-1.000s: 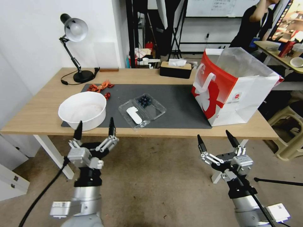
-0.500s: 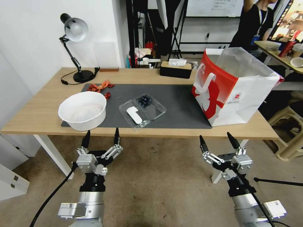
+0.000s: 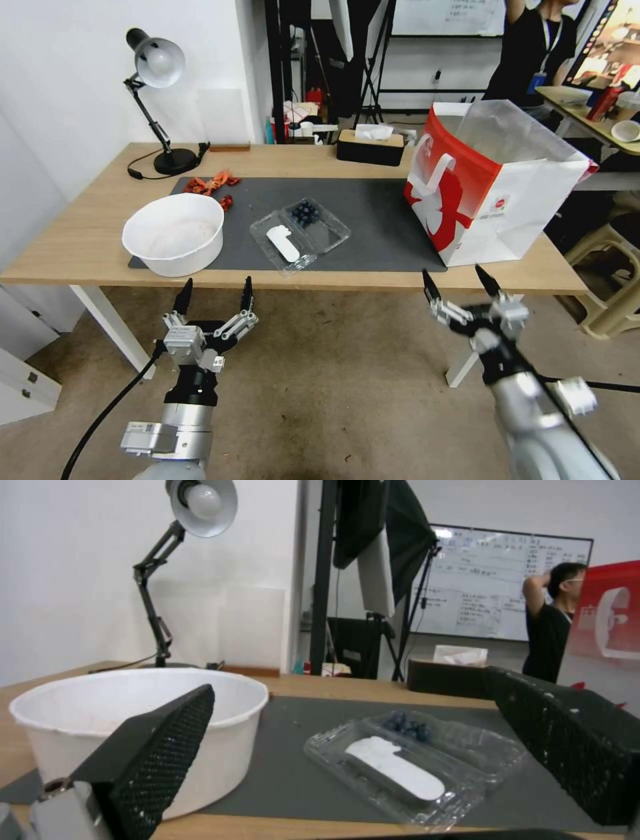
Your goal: Close the takeout container lid, then place the container into the takeout bag.
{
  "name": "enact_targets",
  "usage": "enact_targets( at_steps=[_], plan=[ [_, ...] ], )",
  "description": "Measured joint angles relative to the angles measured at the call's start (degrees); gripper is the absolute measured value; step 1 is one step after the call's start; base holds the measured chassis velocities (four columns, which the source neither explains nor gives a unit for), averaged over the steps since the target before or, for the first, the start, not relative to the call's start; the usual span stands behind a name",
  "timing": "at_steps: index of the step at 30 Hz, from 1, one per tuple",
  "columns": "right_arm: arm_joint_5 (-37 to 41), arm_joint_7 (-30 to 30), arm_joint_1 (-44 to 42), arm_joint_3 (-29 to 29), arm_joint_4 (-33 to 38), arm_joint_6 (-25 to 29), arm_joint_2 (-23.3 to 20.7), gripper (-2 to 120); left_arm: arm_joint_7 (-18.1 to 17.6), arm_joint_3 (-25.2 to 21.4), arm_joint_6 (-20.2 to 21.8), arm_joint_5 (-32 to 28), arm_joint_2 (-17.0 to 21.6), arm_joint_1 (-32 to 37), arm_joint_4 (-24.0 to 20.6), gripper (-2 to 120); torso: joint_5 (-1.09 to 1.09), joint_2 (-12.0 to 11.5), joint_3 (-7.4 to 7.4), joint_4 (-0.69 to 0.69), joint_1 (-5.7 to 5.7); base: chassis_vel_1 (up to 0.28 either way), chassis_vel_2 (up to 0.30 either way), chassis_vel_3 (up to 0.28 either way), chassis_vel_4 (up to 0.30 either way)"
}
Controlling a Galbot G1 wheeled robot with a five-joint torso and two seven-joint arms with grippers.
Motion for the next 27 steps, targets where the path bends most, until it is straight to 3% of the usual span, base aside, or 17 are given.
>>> enact_targets(
  at_steps=[5,7,12,18,21,27],
  plan=[
    [3.7,1.7,9.2,-5.0,-6.4,-3.3,-6.3,100,0.3,-0.4,0.1,0.6,-1.6,1.1,-0.3,100,-0.01,0.0,0.0,-0.01,0.0,0.0,0.0,0.0,0.0],
    [4.0,2.0,10.5,-5.8,-7.1,-3.6,-7.0,100,0.3,-0.4,0.1,0.6,-1.8,1.1,-0.3,100,-0.01,0.0,0.0,-0.02,0.0,0.0,0.0,0.0,0.0],
    [5.5,5.5,22.6,-14.1,-13.1,-7.6,-10.5,100,0.5,-0.8,-0.5,1.1,-3.0,1.6,0.3,100,-0.02,0.0,0.0,0.0,0.0,0.0,0.0,0.0,0.0],
    [7.3,8.7,32.3,-22.4,-18.5,-13.2,-11.8,100,0.9,-1.7,-1.1,1.3,-3.6,2.0,0.6,100,-0.02,0.0,0.01,-0.02,0.01,0.0,0.0,0.0,0.0],
    [8.2,10.6,40.2,-27.9,-22.7,-19.2,-11.9,100,0.9,-1.9,-2.2,1.5,-4.0,2.5,1.3,100,-0.02,0.0,0.0,-0.02,0.0,0.0,0.0,0.0,0.0],
    [8.6,11.9,47.9,-31.8,-25.4,-28.5,-11.9,100,0.8,-2.1,-2.6,1.6,-4.2,2.7,1.8,100,-0.03,0.0,0.0,-0.01,-0.01,0.0,0.0,0.0,0.0]
  ],
)
